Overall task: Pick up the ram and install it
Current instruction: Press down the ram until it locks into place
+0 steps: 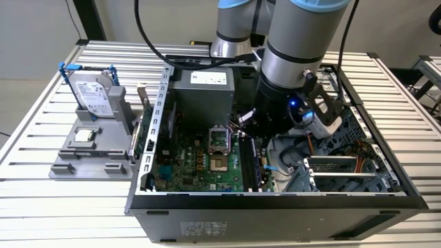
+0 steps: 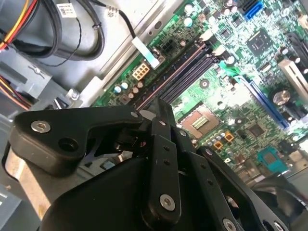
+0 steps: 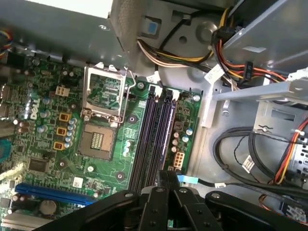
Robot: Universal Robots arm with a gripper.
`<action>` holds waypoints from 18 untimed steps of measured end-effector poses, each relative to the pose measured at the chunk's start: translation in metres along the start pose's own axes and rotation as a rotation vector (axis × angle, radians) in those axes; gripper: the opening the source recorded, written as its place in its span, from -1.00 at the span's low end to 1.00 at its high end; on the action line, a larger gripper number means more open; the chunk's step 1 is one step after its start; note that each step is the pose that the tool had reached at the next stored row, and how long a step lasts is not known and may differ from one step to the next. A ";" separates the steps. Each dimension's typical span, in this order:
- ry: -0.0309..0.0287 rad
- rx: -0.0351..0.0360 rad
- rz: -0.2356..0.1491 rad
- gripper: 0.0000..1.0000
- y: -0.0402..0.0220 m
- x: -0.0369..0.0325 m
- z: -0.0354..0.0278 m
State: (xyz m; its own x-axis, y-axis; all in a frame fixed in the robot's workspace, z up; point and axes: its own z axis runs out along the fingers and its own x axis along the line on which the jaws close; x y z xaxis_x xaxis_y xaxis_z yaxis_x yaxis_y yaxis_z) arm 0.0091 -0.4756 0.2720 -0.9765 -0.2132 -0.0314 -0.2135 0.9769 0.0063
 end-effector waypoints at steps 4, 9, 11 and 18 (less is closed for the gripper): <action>0.0004 -0.0017 -0.056 -1.00 0.0005 -0.0001 0.0000; 0.0007 -0.0037 -0.114 -1.00 0.0014 -0.0003 0.0001; 0.0009 -0.0044 -0.138 -1.00 0.0017 -0.0003 0.0001; 0.0014 -0.0075 -0.233 -1.00 0.0022 -0.0005 0.0001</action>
State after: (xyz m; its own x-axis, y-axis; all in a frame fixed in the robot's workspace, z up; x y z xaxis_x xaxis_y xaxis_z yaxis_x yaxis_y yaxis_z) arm 0.0091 -0.4734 0.2719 -0.9007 -0.4333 -0.0316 -0.4337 0.9010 0.0065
